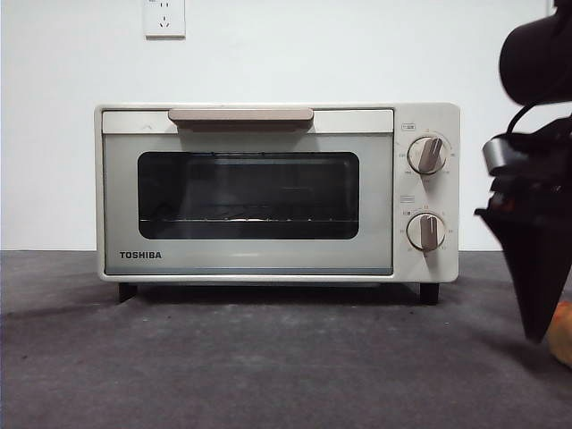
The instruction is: The left arm flap open the oven, the right arm pick bread and place it into oven, the left arm flap close the oven
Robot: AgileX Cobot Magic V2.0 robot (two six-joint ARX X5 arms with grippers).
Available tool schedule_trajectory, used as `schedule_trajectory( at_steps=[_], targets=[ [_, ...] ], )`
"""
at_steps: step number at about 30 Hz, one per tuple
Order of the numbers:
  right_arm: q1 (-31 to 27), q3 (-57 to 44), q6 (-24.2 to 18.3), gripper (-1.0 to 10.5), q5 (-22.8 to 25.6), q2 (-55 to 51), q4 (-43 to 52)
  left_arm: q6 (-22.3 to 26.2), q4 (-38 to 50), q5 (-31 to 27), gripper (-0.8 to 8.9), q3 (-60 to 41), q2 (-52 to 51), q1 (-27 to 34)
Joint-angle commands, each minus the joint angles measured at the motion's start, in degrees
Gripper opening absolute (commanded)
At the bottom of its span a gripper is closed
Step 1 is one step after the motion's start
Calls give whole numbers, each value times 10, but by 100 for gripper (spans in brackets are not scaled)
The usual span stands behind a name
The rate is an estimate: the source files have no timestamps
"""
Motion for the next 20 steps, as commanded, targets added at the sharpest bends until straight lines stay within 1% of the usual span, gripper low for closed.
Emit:
schedule_trajectory(
  at_steps=[1, 4, 6, 8, 10, 14, 20],
  targets=[
    [4, 3, 8, 424, 3, 28, 6, 1, 6, 1, 501, 12, 4, -2],
    [4, 3, 6, 351, 8, 44, 7, 1, 6, 1, 501, 12, 5, -2],
    [5, 3, 5, 240, 28, 45, 6, 1, 6, 1, 501, 12, 6, -2],
    [4, 4, 5, 177, 30, 39, 6, 1, 6, 1, 501, 12, 8, -2],
    [4, 5, 5, 157, 29, 31, 6, 1, 5, 1, 501, 12, 9, -2],
    [4, 10, 6, 157, 28, 0, -4, 1, 6, 1, 500, 12, 15, -2],
    [4, 16, 5, 134, 10, -94, -33, -2, 7, 0, 497, 12, 37, -2]
  ],
)
